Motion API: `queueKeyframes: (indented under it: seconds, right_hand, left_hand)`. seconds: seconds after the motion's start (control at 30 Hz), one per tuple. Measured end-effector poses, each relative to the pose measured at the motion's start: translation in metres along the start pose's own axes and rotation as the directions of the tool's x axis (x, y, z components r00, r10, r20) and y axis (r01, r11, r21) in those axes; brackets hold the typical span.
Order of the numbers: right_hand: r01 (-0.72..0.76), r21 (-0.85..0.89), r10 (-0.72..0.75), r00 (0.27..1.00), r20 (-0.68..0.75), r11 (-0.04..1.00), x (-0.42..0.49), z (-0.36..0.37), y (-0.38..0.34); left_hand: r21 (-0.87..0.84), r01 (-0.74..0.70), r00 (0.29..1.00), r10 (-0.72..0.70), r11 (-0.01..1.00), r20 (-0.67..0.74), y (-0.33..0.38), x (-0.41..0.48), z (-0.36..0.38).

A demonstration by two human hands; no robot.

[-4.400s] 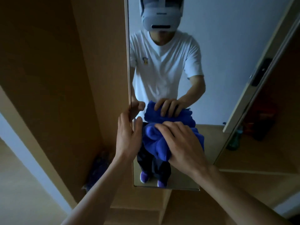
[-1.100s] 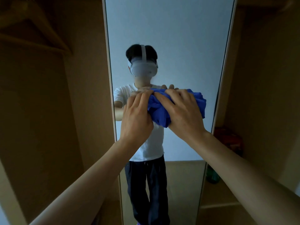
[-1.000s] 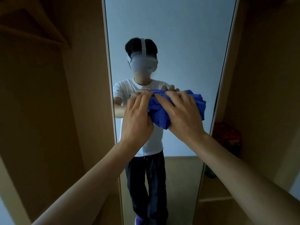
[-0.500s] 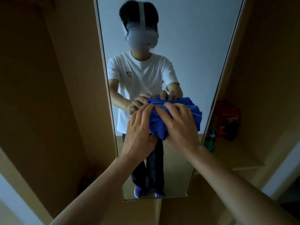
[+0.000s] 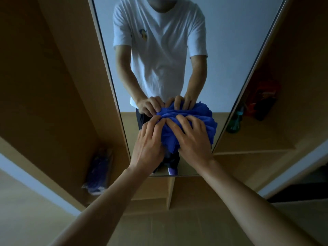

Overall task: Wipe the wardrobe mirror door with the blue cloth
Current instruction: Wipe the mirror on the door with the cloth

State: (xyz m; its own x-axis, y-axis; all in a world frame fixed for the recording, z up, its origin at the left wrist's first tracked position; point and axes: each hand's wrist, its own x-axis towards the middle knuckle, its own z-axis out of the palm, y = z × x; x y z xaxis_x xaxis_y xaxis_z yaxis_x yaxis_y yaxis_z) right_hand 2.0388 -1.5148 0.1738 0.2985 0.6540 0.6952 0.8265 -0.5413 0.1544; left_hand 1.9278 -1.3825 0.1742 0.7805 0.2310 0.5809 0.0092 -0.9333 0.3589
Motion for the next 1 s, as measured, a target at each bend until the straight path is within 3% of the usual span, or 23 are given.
queueKeyframes:
  seconds: [0.33, 0.77, 1.0]
  right_hand:
    - [-0.008, 0.123, -0.021, 0.972, 0.233, 0.992, -0.075, 0.056, -0.011]
    - [-0.069, 0.227, -0.032, 0.909, 0.415, 0.972, -0.166, 0.142, -0.027]
    - [-0.072, 0.209, -0.041, 0.869, 0.493, 0.975, -0.205, 0.177, -0.038]
  left_hand:
    - [0.033, 0.065, 0.996, -0.067, 0.997, 0.052, -0.03, -0.06, 0.07]
    - [-0.002, 0.232, 0.963, -0.23, 0.973, 0.14, -0.069, -0.127, 0.153]
    - [0.045, 0.435, 0.871, -0.433, 0.899, 0.234, -0.074, -0.156, 0.192]
